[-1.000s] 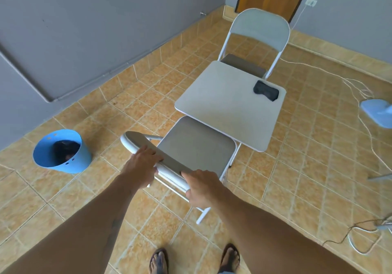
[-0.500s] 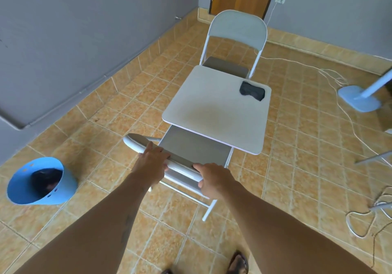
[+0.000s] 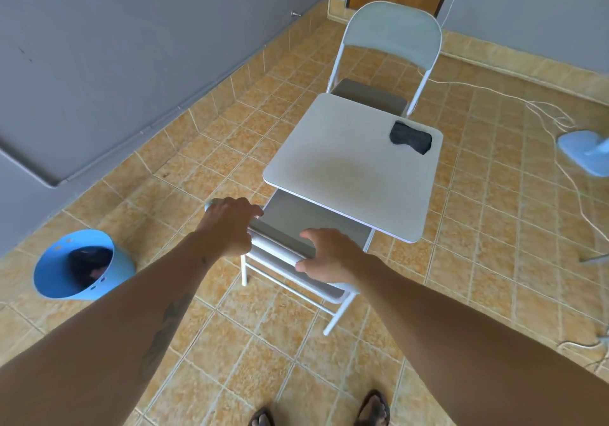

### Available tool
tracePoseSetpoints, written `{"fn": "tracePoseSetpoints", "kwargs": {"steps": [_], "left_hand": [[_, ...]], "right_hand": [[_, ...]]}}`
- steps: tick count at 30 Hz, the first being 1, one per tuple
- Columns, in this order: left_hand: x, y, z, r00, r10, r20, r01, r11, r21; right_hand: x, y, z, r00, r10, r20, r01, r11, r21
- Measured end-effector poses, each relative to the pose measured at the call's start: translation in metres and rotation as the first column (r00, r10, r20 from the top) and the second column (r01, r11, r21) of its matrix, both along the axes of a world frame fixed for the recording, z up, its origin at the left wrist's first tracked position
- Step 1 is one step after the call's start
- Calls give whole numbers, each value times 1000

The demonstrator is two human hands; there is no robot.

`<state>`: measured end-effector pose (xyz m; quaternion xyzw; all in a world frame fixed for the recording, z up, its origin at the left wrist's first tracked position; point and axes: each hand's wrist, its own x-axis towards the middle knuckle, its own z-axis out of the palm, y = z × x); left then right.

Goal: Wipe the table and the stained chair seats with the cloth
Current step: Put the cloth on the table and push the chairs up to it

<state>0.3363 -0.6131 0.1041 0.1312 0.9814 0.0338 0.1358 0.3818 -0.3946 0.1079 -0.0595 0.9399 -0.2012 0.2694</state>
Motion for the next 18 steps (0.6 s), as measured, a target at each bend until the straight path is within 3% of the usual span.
{"fn": "tracePoseSetpoints", "kwargs": {"steps": [2, 6, 18], "left_hand": [[-3, -2, -6, 999, -22, 34, 24, 998, -59], [-6, -6, -25, 996, -14, 87, 14, 1000, 3], [-31, -1, -33, 993, -79, 89, 79, 997, 8]], "right_hand": [[5, -7, -7, 1000, 19, 25, -20, 999, 35], [17, -3, -21, 992, 120, -33, -113, 979, 171], [2, 4, -23, 996, 63, -59, -53, 985, 164]]}}
